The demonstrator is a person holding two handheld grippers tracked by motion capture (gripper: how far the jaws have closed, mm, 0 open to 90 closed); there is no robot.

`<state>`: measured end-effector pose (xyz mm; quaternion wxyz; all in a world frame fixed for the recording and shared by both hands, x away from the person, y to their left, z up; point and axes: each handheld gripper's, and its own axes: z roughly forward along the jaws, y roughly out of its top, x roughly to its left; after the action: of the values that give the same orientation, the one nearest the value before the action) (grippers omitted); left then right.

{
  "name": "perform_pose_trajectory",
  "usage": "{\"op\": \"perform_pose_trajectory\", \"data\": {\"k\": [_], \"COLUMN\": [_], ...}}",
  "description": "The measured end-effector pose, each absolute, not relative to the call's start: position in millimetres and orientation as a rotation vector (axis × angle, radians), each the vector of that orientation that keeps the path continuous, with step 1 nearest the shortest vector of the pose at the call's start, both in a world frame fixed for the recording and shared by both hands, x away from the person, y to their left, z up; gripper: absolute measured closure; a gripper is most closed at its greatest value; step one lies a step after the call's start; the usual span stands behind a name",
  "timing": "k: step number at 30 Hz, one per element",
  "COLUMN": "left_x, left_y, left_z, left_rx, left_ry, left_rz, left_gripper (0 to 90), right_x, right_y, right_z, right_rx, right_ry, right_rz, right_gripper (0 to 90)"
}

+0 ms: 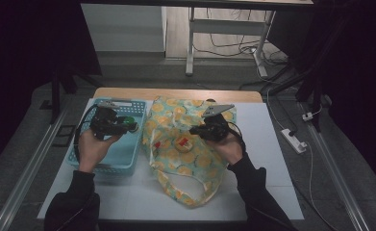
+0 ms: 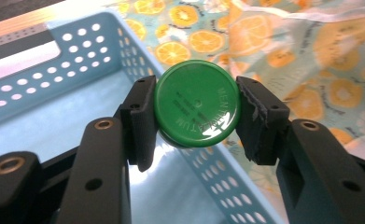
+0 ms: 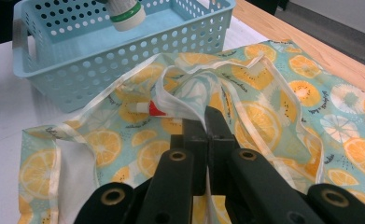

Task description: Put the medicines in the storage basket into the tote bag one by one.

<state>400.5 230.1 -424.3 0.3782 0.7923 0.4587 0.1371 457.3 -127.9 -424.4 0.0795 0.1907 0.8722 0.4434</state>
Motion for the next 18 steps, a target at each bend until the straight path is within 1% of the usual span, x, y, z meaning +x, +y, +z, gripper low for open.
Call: {"op": "perform_pose_trajectory", "data": {"k": [8,18], "left_x": [394,388], "left_y": [215,186], "left_z": [-419,-416], "left_rx": [2.051,2.102], "left_ry": [1.111,1.011], "left_rz": [0.316,0.263], "left_gripper": [52.2,52.1], "right_x": [459,460], "right_y": [-130,-130], "right_z": [-424,-425], "right_rx": [0.575,0.58], "right_ry": [2.604,2.605], "right_rz": [1.327,1.323], "right_gripper": [89.7,89.7]}}
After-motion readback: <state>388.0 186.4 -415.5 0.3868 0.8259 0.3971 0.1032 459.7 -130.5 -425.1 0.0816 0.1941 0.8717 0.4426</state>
